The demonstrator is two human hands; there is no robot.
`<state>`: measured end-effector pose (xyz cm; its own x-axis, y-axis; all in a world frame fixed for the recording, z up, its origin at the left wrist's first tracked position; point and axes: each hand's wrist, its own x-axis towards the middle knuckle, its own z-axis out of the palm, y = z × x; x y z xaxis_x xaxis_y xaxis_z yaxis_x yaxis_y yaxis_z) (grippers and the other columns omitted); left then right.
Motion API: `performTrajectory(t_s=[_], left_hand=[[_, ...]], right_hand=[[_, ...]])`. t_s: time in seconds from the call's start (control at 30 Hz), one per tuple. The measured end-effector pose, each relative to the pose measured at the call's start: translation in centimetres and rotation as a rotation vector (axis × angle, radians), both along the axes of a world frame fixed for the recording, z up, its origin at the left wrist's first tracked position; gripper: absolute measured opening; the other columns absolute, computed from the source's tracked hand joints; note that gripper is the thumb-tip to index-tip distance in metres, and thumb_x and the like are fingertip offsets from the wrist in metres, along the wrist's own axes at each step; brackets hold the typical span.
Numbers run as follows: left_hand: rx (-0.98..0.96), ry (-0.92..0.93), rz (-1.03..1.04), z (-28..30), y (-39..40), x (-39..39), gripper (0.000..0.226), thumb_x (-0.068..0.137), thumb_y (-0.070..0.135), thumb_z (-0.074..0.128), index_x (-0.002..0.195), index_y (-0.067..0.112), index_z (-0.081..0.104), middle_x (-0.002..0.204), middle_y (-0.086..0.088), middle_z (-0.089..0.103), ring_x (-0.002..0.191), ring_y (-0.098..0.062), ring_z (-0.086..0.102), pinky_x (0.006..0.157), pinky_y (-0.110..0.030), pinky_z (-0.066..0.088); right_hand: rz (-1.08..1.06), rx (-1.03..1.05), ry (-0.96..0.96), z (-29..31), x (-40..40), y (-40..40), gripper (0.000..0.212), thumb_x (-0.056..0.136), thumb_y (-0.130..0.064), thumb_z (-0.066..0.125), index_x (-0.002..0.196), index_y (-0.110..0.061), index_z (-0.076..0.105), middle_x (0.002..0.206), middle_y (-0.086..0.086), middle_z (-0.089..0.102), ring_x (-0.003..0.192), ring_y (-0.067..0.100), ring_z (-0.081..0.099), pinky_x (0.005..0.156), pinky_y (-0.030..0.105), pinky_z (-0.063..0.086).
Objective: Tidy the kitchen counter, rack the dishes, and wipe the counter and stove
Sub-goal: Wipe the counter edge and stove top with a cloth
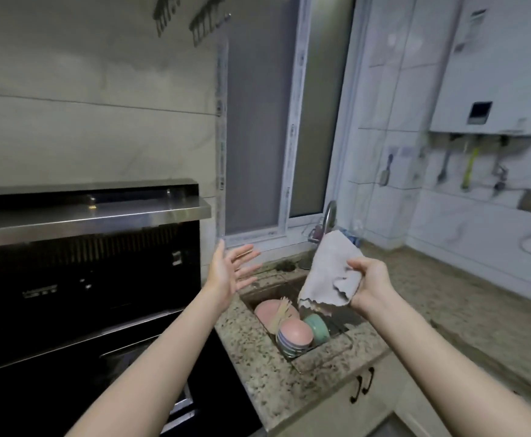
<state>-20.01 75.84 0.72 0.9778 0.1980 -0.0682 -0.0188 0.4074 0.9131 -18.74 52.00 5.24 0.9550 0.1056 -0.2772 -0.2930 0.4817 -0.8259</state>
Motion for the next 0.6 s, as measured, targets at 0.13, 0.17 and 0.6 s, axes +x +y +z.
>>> performTrajectory(t_s=[0.13,0.17,0.6], left_hand=[[-0.011,0.026,-0.087,-1.6,-4.6,9.5,0.066,0.097,0.056,0.012,0.119,0.015,0.058,0.124,-0.007,0.062,0.109,-0.029,0.059,0.091,-0.040,0.043],[-0.012,0.041,-0.105,-1.7,-5.4,11.6,0.065,0.098,0.055,0.012,0.121,0.014,0.057,0.125,-0.008,0.061,0.112,-0.030,0.058,0.093,-0.041,0.042],[-0.003,0.049,-0.219,-1.0,-16.7,34.4,0.063,0.097,0.057,0.018,0.114,0.014,0.061,0.115,-0.006,0.067,0.102,-0.026,0.063,0.087,-0.039,0.048]], right_hand=[[-0.066,-0.049,0.014,-0.1,7.4,-3.7,0.017,0.090,-0.006,0.038,0.075,-0.008,0.046,0.075,0.015,0.059,0.067,0.030,0.056,0.076,0.042,0.049],[-0.085,-0.053,0.022,0.1,9.2,-4.6,0.016,0.090,-0.006,0.038,0.075,-0.008,0.045,0.078,0.015,0.056,0.068,0.030,0.055,0.078,0.042,0.047],[-0.299,0.145,-0.006,-0.9,27.0,-16.0,0.026,0.096,-0.022,0.040,0.089,-0.005,0.057,0.072,0.017,0.069,0.076,0.031,0.058,0.068,0.040,0.045]])
